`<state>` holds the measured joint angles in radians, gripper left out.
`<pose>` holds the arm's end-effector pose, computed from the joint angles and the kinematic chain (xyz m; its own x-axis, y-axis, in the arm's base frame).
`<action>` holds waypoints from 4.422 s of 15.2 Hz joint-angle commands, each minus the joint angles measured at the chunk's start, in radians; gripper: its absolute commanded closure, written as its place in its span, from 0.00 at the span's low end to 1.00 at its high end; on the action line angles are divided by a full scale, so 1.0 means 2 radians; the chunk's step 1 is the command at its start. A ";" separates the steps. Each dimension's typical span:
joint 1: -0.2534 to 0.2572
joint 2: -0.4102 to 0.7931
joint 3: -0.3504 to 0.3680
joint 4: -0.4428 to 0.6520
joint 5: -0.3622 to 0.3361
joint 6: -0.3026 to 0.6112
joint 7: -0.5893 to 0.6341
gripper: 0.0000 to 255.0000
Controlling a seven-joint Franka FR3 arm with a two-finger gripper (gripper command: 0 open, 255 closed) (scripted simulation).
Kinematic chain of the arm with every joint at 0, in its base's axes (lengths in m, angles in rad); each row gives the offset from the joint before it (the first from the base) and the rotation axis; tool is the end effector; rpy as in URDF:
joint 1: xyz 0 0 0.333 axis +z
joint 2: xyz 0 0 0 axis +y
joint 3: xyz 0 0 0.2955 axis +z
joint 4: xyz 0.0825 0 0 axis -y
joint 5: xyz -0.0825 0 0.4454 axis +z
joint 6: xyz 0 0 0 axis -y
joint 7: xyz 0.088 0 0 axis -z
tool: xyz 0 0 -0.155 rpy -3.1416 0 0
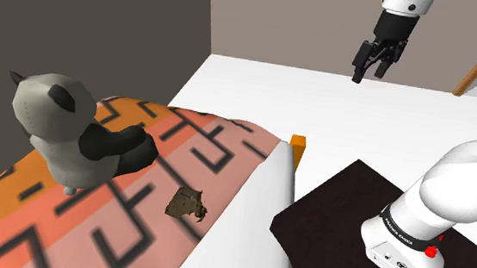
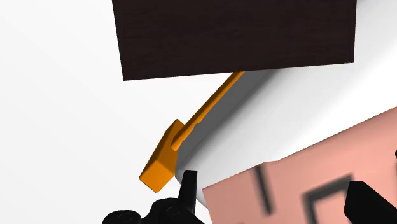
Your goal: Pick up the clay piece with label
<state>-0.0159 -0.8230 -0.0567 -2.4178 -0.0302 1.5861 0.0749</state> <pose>0.3723 -0.0323 0.5099 0.9917 -0.1282 -0.0103 -0.1283 -0.9917 -0.0106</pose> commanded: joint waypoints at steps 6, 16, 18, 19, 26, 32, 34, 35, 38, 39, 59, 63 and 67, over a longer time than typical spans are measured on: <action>0.015 0.006 0.041 -0.055 0.033 0.063 0.052 0.00; 0.052 0.085 0.131 -0.116 0.099 0.211 0.151 0.00; 0.059 0.112 0.150 -0.119 0.109 0.244 0.171 0.00; 0.061 0.127 0.159 -0.120 0.114 0.260 0.181 0.00; 0.068 0.251 0.226 -0.101 0.121 0.374 0.259 0.00; 0.061 0.378 0.275 -0.056 0.068 0.458 0.354 0.00; 0.062 0.424 0.284 -0.035 0.032 0.480 0.396 0.00; 0.065 0.447 0.285 -0.023 0.012 0.489 0.418 0.00; 0.086 0.515 0.275 0.016 -0.049 0.510 0.483 0.00; 0.096 0.536 0.268 0.030 -0.067 0.515 0.502 0.00; 0.226 0.773 0.174 0.221 -0.174 0.560 0.631 1.00; 0.226 0.773 0.174 0.221 -0.174 0.560 0.631 1.00; 0.226 0.773 0.174 0.221 -0.174 0.560 0.631 1.00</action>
<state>0.4362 0.7231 0.2920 -1.9752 -0.3786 2.7056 1.3369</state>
